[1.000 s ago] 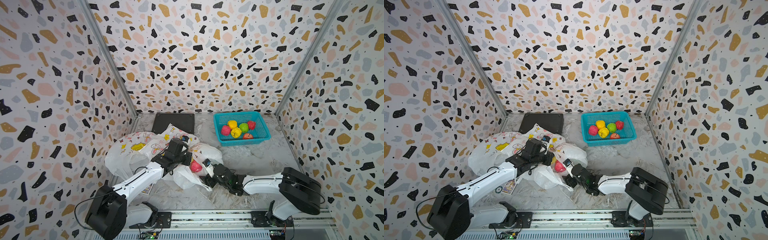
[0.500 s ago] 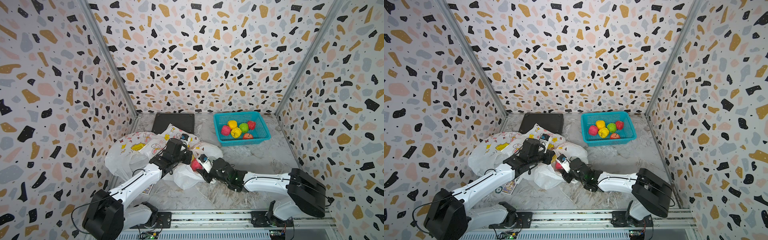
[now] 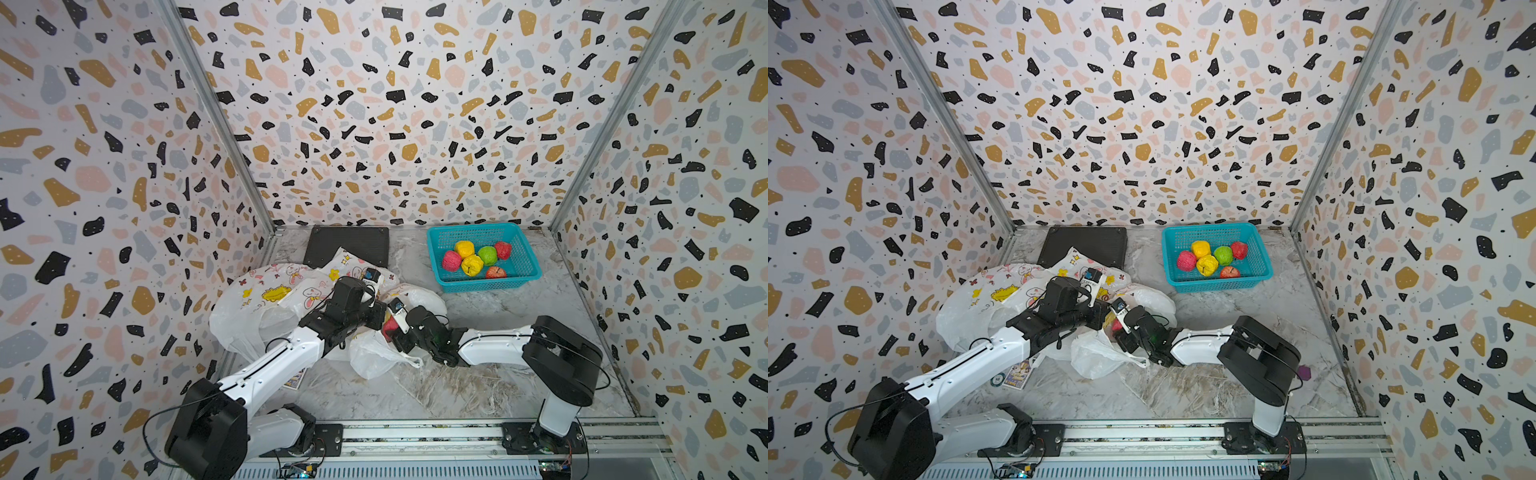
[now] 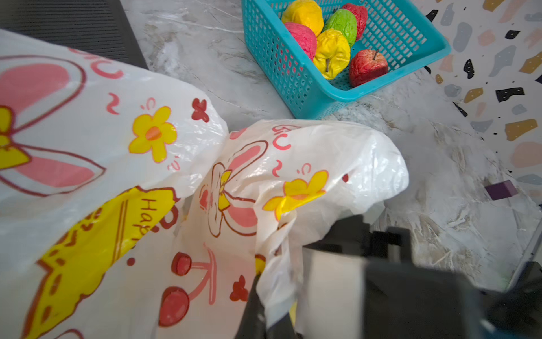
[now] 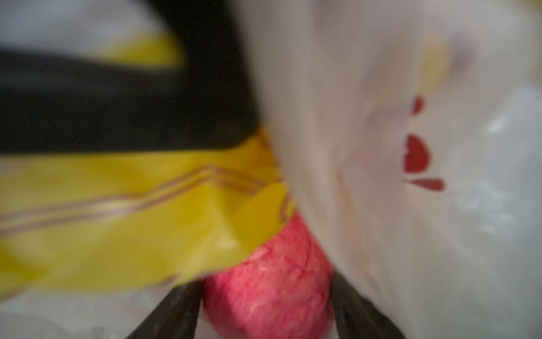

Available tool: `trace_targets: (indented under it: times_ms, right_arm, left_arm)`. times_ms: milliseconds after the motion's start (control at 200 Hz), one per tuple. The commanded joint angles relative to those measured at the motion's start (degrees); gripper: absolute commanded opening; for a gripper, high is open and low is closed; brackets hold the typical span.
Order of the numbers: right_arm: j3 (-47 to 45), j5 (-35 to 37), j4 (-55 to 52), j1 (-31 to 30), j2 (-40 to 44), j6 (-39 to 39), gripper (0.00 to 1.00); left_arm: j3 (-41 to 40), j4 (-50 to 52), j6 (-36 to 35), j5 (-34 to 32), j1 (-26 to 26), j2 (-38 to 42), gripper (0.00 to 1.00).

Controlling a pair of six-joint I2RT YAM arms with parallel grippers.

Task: Untie the knot of a plastic bag & take out the apple
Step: Pick up the apple from the plastic bag.

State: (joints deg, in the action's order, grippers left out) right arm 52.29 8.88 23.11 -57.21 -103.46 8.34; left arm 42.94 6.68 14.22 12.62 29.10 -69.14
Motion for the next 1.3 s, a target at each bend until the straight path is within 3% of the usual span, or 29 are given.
trace_targets:
  times_ms: [0, 70, 195, 310, 451, 551, 766, 1136, 1296]
  right_arm:
    - [2.3, 1.3, -1.9, 0.9, -2.5, 1.8, 0.73]
    - [2.3, 1.1, -0.5, 1.5, -3.9, 2.9, 0.77]
    - [3.4, 0.0, -0.5, 1.7, -5.1, 2.4, 0.68]
    - [6.2, -0.5, -4.3, 1.7, -6.3, 1.1, 0.71]
    - [6.3, -2.2, -6.1, 1.7, -5.1, 0.4, 0.44]
    - [3.5, -3.1, -5.9, 1.6, -0.8, 1.0, 0.41]
    - [-4.2, -4.8, -2.9, 1.4, 9.1, 3.2, 0.2]
    - [-11.7, -3.6, -1.4, 1.8, 33.4, -0.4, 0.19]
    - [-9.3, 9.0, -2.0, 5.2, 38.3, -0.9, 0.12]
  left_arm:
    - [0.7, -2.8, -0.4, 1.6, 0.1, 0.0, 0.0]
    - [0.6, -3.2, -0.3, 1.8, 0.1, 0.0, 0.0]
    - [0.6, -3.1, -0.1, 1.3, 0.1, -0.2, 0.0]
    - [0.9, -2.5, -0.4, 0.2, 0.0, 0.1, 0.0]
    - [1.0, -1.2, -1.2, -2.5, 0.0, 0.7, 0.0]
    - [0.9, -0.6, -1.7, -3.5, -0.3, 1.1, 0.0]
    - [0.2, -1.0, -1.5, -4.2, -0.5, 2.2, 0.0]
    - [0.7, -1.3, -1.5, -2.7, -0.5, 1.4, 0.0]
    - [0.9, -1.2, -1.5, -2.2, -0.5, 0.7, 0.0]
